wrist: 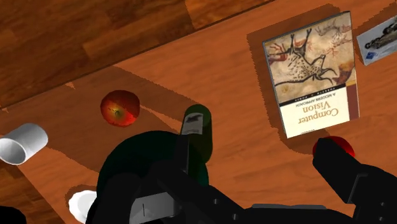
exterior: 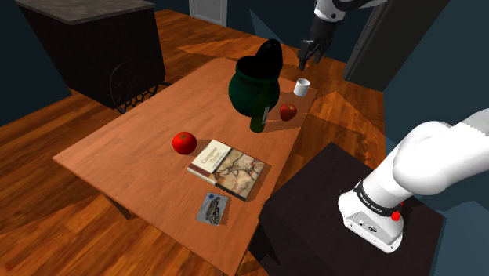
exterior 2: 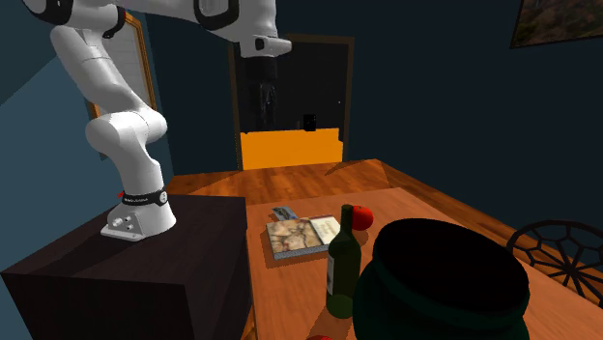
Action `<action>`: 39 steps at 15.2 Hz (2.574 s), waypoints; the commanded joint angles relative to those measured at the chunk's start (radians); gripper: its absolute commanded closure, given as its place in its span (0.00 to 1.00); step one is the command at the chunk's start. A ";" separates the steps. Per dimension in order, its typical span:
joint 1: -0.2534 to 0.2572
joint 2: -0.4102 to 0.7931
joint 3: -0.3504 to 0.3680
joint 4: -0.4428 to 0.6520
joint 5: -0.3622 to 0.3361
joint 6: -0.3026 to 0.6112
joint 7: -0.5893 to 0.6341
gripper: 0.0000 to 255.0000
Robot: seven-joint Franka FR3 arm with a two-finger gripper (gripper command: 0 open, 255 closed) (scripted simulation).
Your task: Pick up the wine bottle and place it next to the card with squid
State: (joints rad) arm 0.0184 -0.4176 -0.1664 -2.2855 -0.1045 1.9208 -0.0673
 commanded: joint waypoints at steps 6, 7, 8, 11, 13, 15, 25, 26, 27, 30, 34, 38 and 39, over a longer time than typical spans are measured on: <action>0.008 0.254 -0.059 0.097 0.060 0.158 -0.094 0.00; 0.008 0.292 -0.065 0.117 0.073 0.176 -0.110 0.00; 0.008 0.331 -0.070 0.137 0.087 0.193 -0.125 0.00; 0.004 0.448 -0.082 0.207 0.134 0.235 -0.174 0.00; -0.003 0.527 -0.084 0.261 0.168 0.256 -0.206 0.00; -0.013 0.607 -0.082 0.320 0.201 0.271 -0.237 0.00; -0.055 0.847 -0.056 0.492 0.288 0.327 -0.310 0.00; -0.056 0.854 -0.054 0.489 0.291 0.337 -0.311 0.00; -0.056 0.862 -0.053 0.487 0.294 0.347 -0.313 0.00; -0.057 0.875 -0.050 0.484 0.298 0.363 -0.316 0.00; -0.057 0.875 -0.050 0.484 0.298 0.363 -0.316 0.00; -0.057 0.875 -0.050 0.484 0.298 0.363 -0.316 1.00; -0.057 0.875 -0.050 0.484 0.298 0.363 -0.316 1.00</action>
State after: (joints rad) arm -0.0390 0.4570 -0.2167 -1.8019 0.1935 2.2836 -0.3832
